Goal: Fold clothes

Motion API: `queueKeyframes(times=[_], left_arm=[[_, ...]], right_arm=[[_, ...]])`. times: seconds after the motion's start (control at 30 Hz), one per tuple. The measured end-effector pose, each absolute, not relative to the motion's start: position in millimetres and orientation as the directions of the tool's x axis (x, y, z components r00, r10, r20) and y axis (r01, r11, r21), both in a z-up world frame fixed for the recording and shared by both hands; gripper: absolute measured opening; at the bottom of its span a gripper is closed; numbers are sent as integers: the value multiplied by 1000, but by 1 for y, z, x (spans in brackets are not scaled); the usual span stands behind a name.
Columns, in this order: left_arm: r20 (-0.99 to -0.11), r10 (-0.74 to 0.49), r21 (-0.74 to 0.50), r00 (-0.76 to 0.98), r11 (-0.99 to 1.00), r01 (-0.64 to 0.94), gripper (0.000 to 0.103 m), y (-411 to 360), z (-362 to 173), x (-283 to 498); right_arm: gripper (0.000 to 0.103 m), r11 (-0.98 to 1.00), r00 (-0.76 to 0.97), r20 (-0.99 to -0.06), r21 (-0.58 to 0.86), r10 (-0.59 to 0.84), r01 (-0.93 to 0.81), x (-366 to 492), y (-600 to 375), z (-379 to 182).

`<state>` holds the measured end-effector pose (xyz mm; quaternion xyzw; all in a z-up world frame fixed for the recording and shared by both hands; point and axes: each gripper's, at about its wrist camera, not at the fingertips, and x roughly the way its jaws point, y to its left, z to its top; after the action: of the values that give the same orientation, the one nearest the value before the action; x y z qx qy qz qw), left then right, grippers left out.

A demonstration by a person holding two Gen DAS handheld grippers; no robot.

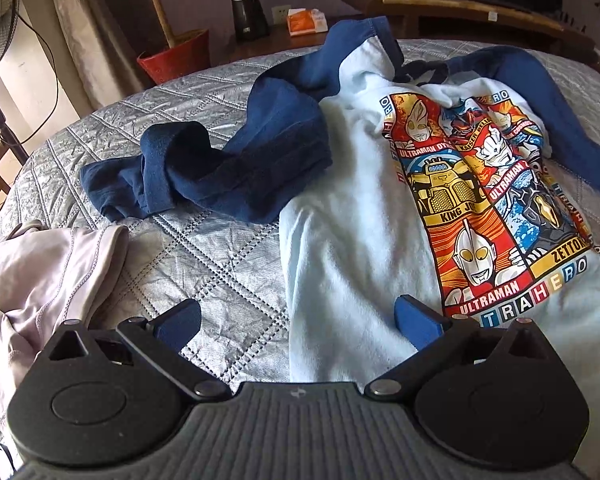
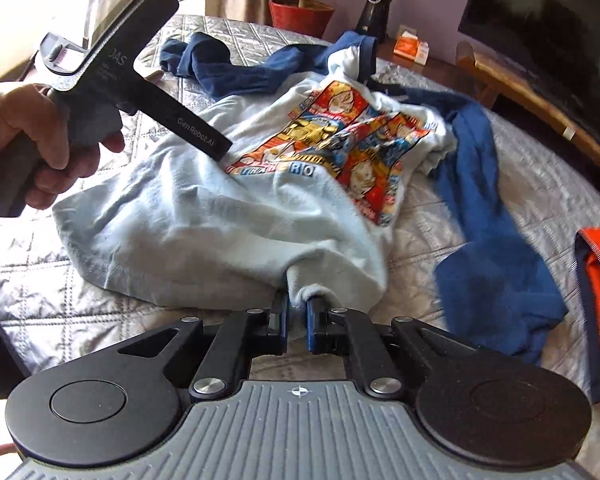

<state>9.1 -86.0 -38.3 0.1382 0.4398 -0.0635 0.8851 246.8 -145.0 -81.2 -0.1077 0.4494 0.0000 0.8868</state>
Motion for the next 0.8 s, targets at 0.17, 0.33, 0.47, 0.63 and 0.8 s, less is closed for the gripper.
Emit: queueKeyframes(times=[0.17, 0.33, 0.47, 0.63, 0.8], left_arm=[[-797, 2, 183, 603, 954, 239, 103, -85, -37, 8], [-807, -10, 163, 590, 957, 238, 103, -83, -36, 11], [-814, -26, 127, 581, 967, 221, 102, -76, -34, 16], [-798, -12, 116, 603, 978, 173, 102, -67, -29, 18], [-793, 1, 93, 609, 988, 120, 102, -54, -26, 24]], right_arm=[[11, 859, 661, -695, -490, -282, -148, 226, -147, -45], [15, 782, 634, -699, -580, -331, -231, 207, -146, -44], [17, 798, 687, -715, -488, -132, -355, 196, -120, -37], [73, 790, 645, -764, -409, -23, -456, 226, -72, -74], [70, 875, 582, -813, -265, 23, -406, 264, -65, -110]])
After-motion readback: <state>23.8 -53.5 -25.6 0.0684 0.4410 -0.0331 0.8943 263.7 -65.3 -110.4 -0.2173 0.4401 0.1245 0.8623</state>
